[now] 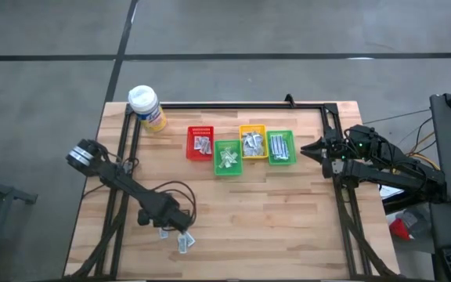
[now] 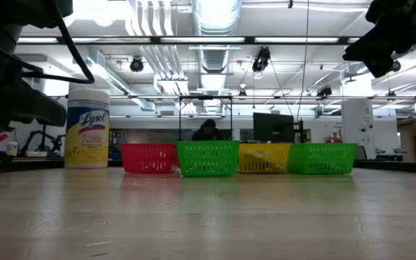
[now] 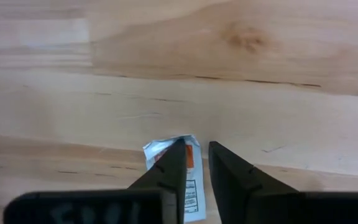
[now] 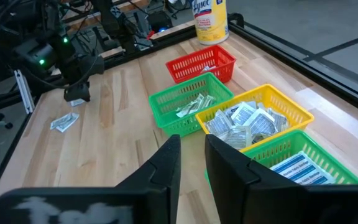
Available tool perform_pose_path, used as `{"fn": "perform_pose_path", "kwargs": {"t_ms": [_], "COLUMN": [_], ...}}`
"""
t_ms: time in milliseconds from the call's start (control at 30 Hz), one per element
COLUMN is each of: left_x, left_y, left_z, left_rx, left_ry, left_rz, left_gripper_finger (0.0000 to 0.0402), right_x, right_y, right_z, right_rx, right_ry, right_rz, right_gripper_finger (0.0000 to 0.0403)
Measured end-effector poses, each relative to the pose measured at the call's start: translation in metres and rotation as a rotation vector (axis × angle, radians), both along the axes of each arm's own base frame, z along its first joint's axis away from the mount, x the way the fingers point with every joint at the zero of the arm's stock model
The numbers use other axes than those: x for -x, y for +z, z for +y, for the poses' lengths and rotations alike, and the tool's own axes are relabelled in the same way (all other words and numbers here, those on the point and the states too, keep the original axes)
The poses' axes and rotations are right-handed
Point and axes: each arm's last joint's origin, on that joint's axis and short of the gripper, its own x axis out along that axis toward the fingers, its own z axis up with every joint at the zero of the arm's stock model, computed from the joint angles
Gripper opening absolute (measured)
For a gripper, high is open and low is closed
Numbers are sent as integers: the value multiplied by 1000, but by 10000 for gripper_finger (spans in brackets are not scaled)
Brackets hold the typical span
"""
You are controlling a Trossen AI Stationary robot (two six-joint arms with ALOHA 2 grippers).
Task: Pick & Place First Aid Supplies
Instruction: Put the ointment pack into the red basket
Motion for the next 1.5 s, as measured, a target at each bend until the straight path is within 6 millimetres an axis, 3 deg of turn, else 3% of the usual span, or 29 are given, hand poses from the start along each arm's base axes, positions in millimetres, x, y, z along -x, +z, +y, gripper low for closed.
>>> {"fn": "perform_pose_path", "kwargs": {"t_ms": [433,800,967,1500], "left_x": [2,0,-7,-11], "left_y": [-11,-8,11,81], "left_z": [2,1,0,24], "left_rx": [1,12,-42,-706], "left_ry": [-19,-110,-155,-197], "left_rz": [-44,-84,-234,-734], "left_gripper_finger": [5,0,0,0], "right_x": [0,0,0,0], "right_y": [0,0,0,0], "right_z": [0,0,0,0], "right_rx": [0,0,0,-1], "right_ry": [0,0,0,0], "right_rz": [0,0,0,0], "right_gripper_finger": [82,74,68,87]}}
